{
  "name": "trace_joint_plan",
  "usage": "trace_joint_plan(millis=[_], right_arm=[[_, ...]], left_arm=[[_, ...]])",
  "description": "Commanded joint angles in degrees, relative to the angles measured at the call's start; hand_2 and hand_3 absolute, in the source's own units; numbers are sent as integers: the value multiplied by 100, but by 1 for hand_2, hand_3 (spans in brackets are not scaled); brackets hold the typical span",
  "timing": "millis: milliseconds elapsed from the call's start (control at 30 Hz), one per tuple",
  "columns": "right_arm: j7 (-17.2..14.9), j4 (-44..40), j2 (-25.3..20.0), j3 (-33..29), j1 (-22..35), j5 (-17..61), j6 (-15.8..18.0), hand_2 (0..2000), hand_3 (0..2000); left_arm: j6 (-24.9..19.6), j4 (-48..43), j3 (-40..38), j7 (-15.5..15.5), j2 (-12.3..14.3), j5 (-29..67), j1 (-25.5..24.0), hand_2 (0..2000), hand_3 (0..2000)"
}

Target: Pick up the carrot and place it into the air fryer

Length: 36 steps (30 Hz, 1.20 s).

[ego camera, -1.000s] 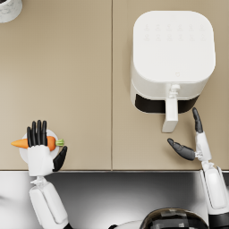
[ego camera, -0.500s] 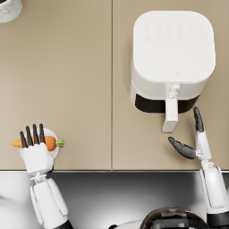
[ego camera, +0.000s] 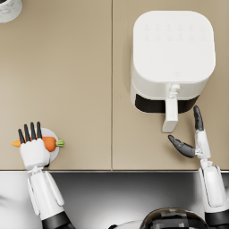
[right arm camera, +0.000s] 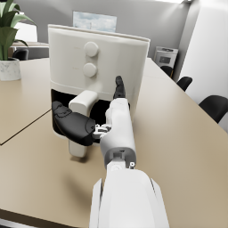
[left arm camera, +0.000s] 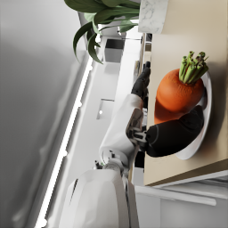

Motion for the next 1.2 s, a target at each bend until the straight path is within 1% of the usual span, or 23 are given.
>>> trace_joint_plan(millis=[33, 100, 133, 167, 200, 233, 267, 300, 333, 367, 400, 433, 500, 633, 733, 867, 900, 967, 1067, 1167, 1200], right_arm=[[0, -28, -53, -18, 131, 0, 0, 0, 0], [0, -83, -73, -27, 135, 0, 0, 0, 0], [0, -124, -88, -11, 152, 0, 0, 0, 0], [0, -111, -101, -2, 161, 0, 0, 0, 0], [0, -111, -109, -10, 160, 0, 0, 0, 0], [0, -111, -120, 3, 162, 0, 0, 0, 0], [0, -111, -128, -5, 161, 0, 0, 0, 0], [0, -167, -141, 15, 171, 0, 0, 0, 0], [0, -278, -155, 20, 186, 0, 0, 0, 0], [0, -364, -162, 27, 181, 0, 0, 0, 0], [0, -423, -165, 57, 161, -1, 0, 0, 0], [0, -499, -166, 91, 136, -1, 0, 0, 0], [0, -730, -180, 117, 123, -1, 0, 0, 0], [0, -1054, -221, 176, 138, -1, 0, 0, 0], [0, -1273, -251, 160, 149, -1, 0, 0, 0], [0, -1774, -334, 292, 297, -1, 0, 0, 0], [0, -1993, -370, 380, 376, -1, 0, 0, 0], [0, -2090, -419, 594, 444, -1, 0, 0, 0], [0, -1913, -488, 823, 524, -1, 0, 0, 0], [0, -1839, -549, 967, 583, 0, -2, 0, 0], [-2, -1846, -571, 1011, 626, 2, -111, 0, 0]], left_arm=[[81, 275, 372, -19, -21, 0, -34, 0, 0], [-6, 255, 529, 29, -83, -2, -65, 0, 0], [42, 386, 613, -45, -113, -3, -7, 1361, 327], [-28, 478, 607, -63, -144, 1, 31, 2000, 653], [-167, 539, 652, -112, -186, -5, 51, 2000, 980], [379, 557, 670, -1, -195, -11, 46, 2000, 1307], [824, 478, 667, 94, -198, -11, 16, 2000, 1633], [1169, 334, 572, 143, -204, -12, 80, 2000, 1960], [1512, 480, 695, 198, -200, -11, 63, 2000, 2000], [1750, 181, 634, 281, -187, -10, -1, 2000, 2000], [1877, 52, 620, 414, -177, -8, 10, 2000, 2000], [1934, -283, 560, 514, -158, -7, -60, 2000, 2000], [2045, -951, 513, 636, -133, -5, -97, 2000, 2000], [2136, -1745, 599, 731, -193, -997, 32, 2000, 2000], [2158, -1932, 800, 753, -260, -1745, 186, 2000, 2000], [2182, -2086, 1121, 764, -220, -2744, 433, 2000, 2000], [2191, -2190, 1233, 765, -203, -2994, 421, 2000, 2000], [2191, -2410, 1458, 766, -175, -3493, 385, 2000, 2000], [2193, -2580, 1683, 767, -139, -3894, 388, 2000, 2000], [2191, -2623, 1792, 768, -105, -4041, 402, 2000, 2000], [2192, -2604, 1817, 768, -92, -4065, 427, 2000, 2000]])
